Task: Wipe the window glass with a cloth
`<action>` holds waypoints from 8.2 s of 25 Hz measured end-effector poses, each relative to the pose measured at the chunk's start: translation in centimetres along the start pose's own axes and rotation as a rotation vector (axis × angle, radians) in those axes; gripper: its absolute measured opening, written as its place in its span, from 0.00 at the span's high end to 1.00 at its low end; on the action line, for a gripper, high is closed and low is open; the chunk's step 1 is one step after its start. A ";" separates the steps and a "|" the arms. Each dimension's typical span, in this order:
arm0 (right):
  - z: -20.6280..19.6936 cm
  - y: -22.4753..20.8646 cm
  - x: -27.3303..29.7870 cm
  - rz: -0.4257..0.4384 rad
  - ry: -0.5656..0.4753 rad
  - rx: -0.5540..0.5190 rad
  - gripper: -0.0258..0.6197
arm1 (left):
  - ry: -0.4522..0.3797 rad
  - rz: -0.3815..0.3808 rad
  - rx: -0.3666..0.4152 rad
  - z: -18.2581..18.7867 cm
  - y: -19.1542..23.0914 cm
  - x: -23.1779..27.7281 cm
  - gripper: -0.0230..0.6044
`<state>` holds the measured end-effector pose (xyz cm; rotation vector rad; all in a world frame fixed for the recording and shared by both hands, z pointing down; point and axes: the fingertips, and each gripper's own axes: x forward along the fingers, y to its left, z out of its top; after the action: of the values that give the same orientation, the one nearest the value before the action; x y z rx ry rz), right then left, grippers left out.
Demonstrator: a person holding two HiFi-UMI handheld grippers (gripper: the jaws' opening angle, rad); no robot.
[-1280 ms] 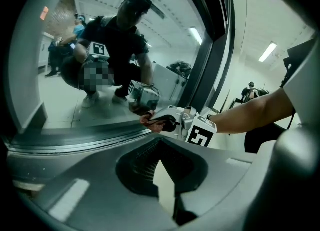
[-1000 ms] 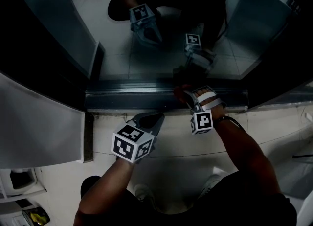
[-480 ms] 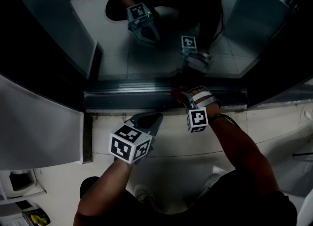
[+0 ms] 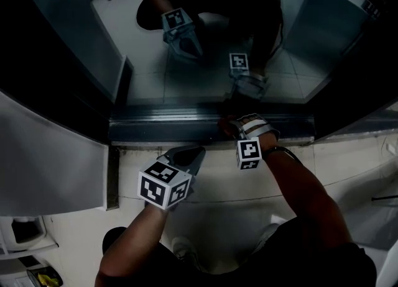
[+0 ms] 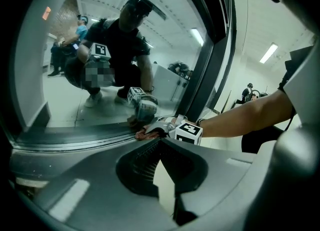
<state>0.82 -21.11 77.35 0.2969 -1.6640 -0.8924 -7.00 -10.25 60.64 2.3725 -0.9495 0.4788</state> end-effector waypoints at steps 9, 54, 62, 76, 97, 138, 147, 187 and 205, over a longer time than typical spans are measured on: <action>1.1 -0.8 -2.3 0.024 0.003 0.005 0.84 | -0.010 0.004 -0.026 0.1 0.7 0.0 0.94; 11.0 -26.2 -21.7 -0.733 -0.132 -0.047 0.84 | -0.071 0.047 -0.089 1.5 3.3 -1.2 0.94; 10.7 -20.1 -15.7 -0.631 -0.146 -0.057 0.84 | -0.048 0.039 -0.070 0.7 2.4 -1.1 0.94; 10.1 -12.2 -7.7 -0.476 -0.149 -0.059 0.84 | -0.037 0.058 -0.068 0.6 2.6 -1.6 0.94; 8.6 -3.7 0.6 -0.175 -0.088 -0.028 0.84 | -0.016 0.069 -0.052 0.1 2.7 -1.3 0.94; 8.1 -8.6 -15.5 0.250 -0.343 0.773 0.84 | -0.169 0.124 -0.046 6.8 2.0 -4.1 0.94; 6.4 -15.5 -32.2 0.247 -0.418 1.103 0.84 | -0.140 0.188 -0.096 15.3 -2.3 -12.6 0.94; 13.9 -25.1 -96.8 -0.028 -0.711 1.439 0.84 | -0.238 0.082 -0.072 34.5 -48.2 -49.1 0.94; 13.1 -15.1 -105.6 -0.061 -0.729 1.462 0.84 | -0.191 0.096 -0.014 27.6 -60.6 -52.9 0.94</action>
<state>16.72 39.37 -10.08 1.0784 -2.7654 0.4394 3.18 37.93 -8.67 2.3997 -1.1520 0.2836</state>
